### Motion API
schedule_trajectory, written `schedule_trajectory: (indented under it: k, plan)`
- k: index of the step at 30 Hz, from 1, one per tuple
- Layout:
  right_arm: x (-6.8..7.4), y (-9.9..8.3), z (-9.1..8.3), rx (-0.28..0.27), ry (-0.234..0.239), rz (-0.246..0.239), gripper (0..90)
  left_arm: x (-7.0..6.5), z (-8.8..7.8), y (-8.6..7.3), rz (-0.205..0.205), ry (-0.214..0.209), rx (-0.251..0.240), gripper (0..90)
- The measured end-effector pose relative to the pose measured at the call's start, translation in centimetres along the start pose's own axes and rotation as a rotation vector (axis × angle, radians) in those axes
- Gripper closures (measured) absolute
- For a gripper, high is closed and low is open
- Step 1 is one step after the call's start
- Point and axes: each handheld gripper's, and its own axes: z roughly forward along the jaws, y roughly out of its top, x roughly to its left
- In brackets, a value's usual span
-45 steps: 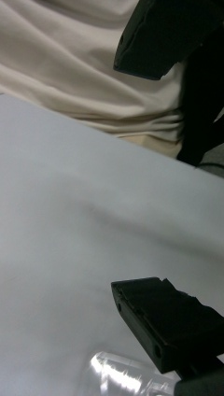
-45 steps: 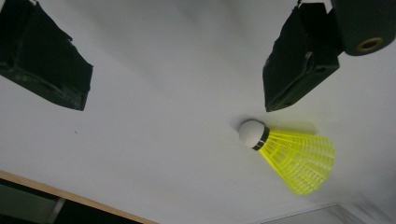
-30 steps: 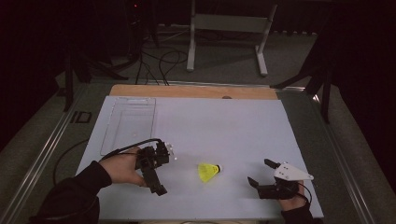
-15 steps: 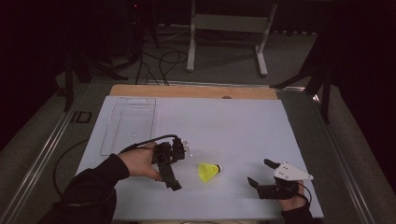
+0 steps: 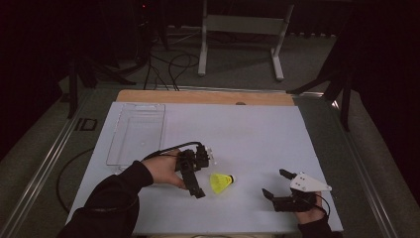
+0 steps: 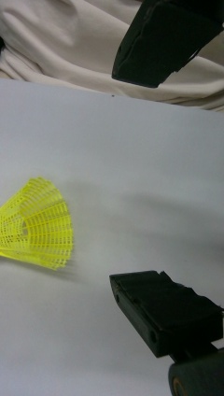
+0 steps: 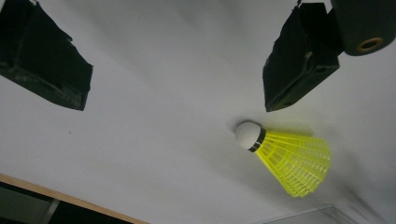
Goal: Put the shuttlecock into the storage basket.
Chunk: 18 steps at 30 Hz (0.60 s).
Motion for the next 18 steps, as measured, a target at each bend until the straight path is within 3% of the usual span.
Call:
schedule_trajectory:
  k: [6, 10, 18]
  plan:
    - [0.0, 0.0, 0.0, 0.000, 0.001, 0.000, 8.5, 0.9, 1.0, 0.9, -0.004, 0.014, 0.002, 11.6]
    - [0.0, 0.0, 0.0, -0.001, 0.003, -0.003, 8.5, 1.5, 1.8, 1.4, 0.003, 0.029, 0.029, 15.3]
    - [0.0, 0.0, 0.0, -0.001, 0.007, 0.003, 8.5, 2.8, 2.9, 1.7, -0.017, 0.056, 0.019, 26.2]
